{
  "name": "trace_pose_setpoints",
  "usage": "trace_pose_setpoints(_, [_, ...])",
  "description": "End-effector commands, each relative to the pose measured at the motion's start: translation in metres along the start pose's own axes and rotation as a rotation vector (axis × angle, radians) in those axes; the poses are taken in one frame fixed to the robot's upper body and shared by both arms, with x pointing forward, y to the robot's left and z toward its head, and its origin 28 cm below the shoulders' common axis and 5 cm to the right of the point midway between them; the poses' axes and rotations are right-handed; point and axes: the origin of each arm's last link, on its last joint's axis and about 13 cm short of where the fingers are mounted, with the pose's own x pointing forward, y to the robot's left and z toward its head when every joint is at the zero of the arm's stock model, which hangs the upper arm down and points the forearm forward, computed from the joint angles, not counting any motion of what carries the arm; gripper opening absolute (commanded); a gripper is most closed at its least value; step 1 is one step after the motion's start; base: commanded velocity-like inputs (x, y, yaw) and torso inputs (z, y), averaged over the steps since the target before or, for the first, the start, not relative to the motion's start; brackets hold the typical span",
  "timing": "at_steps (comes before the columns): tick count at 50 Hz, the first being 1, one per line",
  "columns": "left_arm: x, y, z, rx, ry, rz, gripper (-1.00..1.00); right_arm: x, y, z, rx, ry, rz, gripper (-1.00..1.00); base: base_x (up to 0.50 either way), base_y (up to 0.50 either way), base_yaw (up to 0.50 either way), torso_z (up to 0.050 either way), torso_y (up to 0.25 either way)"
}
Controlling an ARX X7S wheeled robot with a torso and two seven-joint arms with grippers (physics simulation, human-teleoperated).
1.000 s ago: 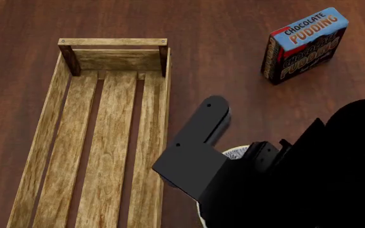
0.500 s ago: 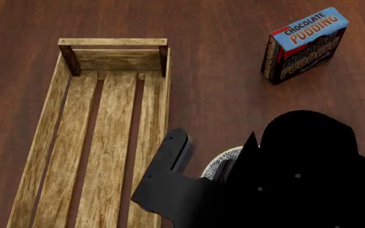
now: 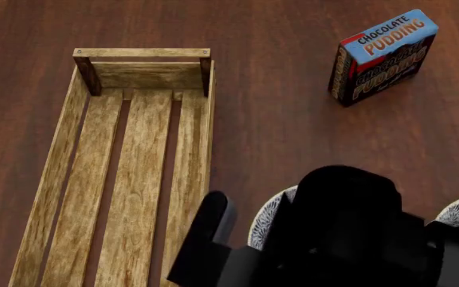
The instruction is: Stack the left bowl on the right bowl and place them in the tray.
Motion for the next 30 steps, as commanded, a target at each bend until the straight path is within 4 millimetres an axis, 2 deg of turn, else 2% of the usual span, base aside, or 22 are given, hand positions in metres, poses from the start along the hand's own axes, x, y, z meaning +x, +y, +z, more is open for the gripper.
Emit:
trace_pose_setpoints(1, [-0.001,0.001,-0.002,-0.004,0.004,0.003,1.0,0.012,-0.001,0.0,-0.001,0.035,0.006,1.0,0.0,0.0,0.0,0.0,0.0])
trace_pose_setpoints(20, [-0.002,0.001,-0.005,-0.004,0.013,0.006,1.0,0.035,0.0,-0.007,0.009,0.099,0.042,1.0,0.0,0.0,0.0,0.0,0.0])
trace_pose_setpoints(30, [-0.002,0.0,-0.006,-0.005,0.015,0.004,1.0,0.04,0.002,-0.012,0.019,0.11,0.059,1.0,0.0,0.0,0.0,0.0,0.0])
